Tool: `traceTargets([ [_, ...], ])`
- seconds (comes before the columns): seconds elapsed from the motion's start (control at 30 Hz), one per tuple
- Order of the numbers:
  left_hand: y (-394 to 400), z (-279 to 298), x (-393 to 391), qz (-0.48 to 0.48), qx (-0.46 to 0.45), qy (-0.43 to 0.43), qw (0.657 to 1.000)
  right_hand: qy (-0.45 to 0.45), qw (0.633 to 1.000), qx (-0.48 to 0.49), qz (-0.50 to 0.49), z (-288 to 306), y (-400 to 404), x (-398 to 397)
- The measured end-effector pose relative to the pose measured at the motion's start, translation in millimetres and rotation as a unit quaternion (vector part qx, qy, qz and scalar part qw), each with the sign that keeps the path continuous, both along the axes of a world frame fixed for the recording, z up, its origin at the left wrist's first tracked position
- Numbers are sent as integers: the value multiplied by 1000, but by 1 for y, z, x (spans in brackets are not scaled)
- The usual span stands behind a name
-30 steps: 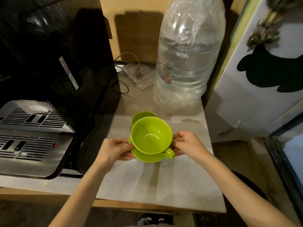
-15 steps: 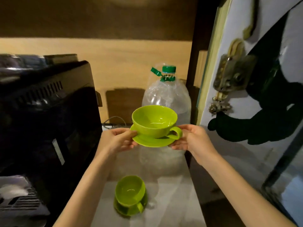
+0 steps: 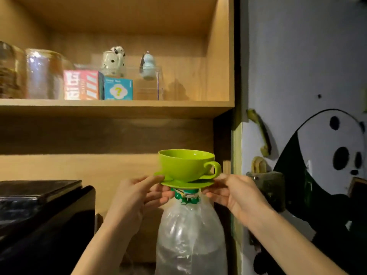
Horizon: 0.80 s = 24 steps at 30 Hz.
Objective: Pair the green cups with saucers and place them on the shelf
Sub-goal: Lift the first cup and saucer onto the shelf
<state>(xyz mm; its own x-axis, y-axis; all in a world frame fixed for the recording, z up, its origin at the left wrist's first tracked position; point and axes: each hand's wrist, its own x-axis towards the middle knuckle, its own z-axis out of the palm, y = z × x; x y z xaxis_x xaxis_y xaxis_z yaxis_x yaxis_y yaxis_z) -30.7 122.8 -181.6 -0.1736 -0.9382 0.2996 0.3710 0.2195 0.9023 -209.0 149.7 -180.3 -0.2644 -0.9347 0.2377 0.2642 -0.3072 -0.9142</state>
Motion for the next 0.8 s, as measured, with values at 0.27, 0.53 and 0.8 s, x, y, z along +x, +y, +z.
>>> traceTargets([
  [0.27,-22,87,-18,-20,-20,54,998,9,997,-78,13,92,-10,-17],
  [0.53,-44,167,-39,-48,-39,53,997,30,994,-95,42,169,-29,-41],
  [0.8,-77,204,-65,-30,-79,23,996,43,994,-104,12,206,-63,-65],
])
